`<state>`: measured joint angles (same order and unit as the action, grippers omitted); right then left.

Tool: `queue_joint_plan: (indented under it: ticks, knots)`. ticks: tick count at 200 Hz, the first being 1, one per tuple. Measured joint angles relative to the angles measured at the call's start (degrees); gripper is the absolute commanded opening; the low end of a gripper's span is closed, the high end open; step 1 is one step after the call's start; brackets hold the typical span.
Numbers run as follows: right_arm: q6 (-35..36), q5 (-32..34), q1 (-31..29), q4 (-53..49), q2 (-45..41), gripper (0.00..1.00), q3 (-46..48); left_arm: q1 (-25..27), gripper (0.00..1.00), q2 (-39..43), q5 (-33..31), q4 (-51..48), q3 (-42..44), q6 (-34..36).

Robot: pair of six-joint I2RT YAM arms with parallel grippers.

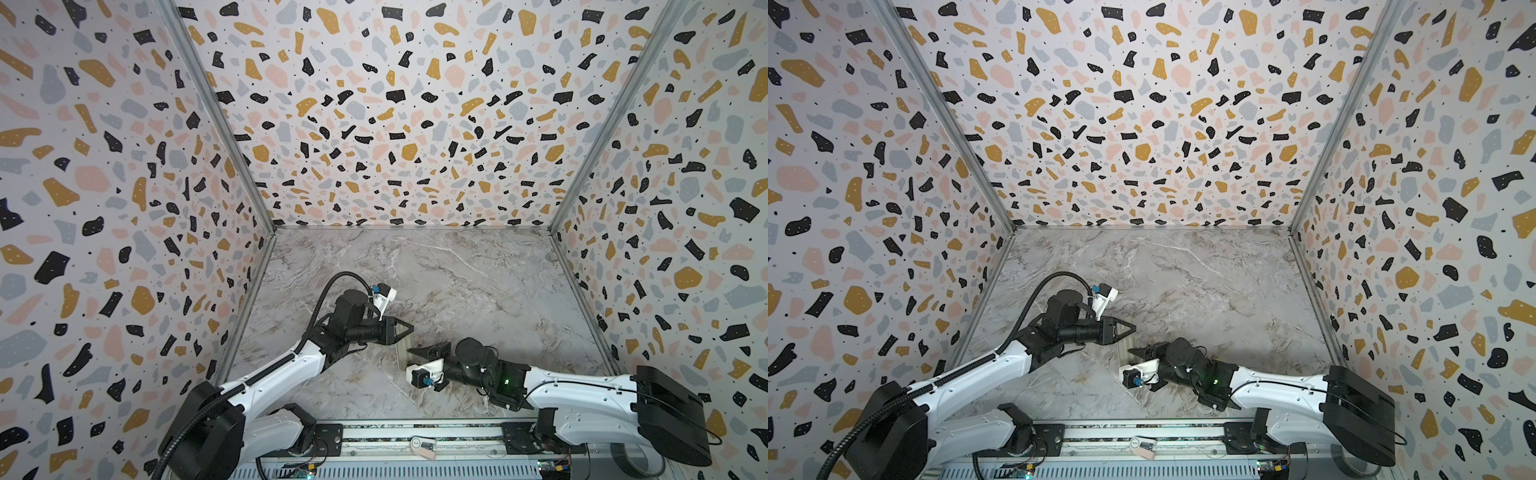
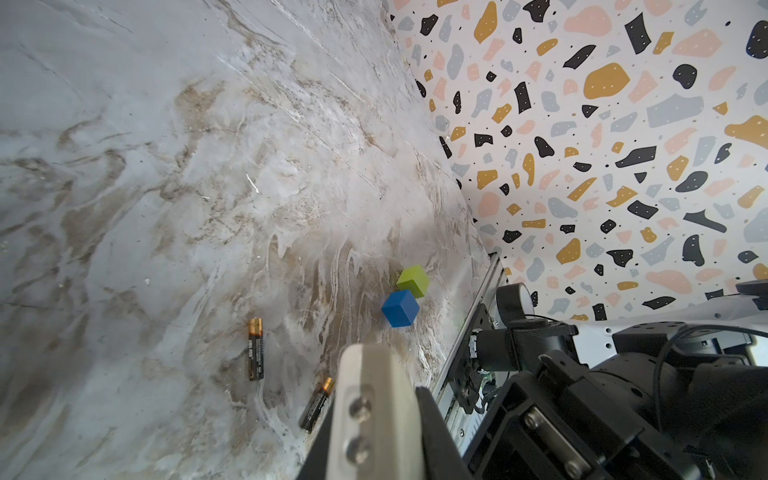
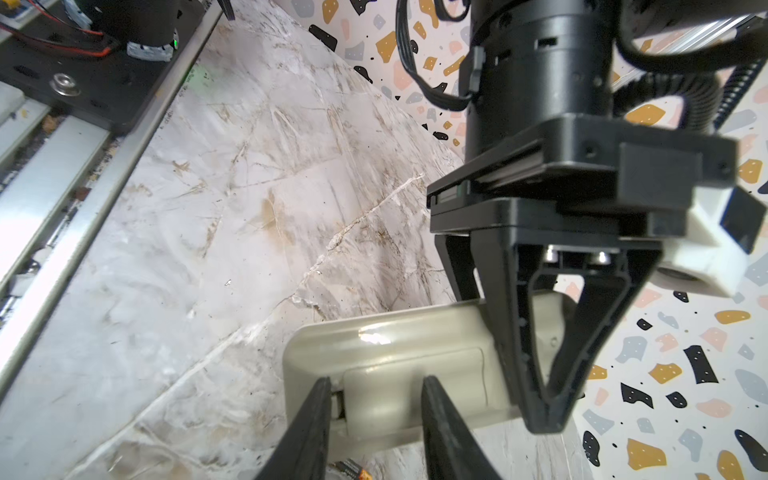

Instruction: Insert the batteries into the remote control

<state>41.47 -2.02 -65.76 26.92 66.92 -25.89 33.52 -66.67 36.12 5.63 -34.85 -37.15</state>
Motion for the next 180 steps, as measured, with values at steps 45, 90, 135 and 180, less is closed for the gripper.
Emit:
queue_joint_plan:
  ticks: [45,90,135,180]
  knots:
    - [1.11,1.22,-0.33,0.33,0.31,0.44,-0.02,-0.09,0.0,0.0,-0.17,-0.09,0.07,0.09]
    - [1.92,2.56,-0.76,0.96,0.96,0.45,-0.02,-0.15,0.0,0.02,-0.42,-0.42,0.11,0.28]
    - [3.54,5.53,-2.05,2.34,2.95,0.47,-0.17,-0.42,0.0,0.02,-1.36,-1.01,0.48,0.61]
    - [5.6,9.53,-3.78,4.17,4.72,0.47,-0.22,-0.48,0.0,0.02,-2.21,-1.33,0.66,1.55]
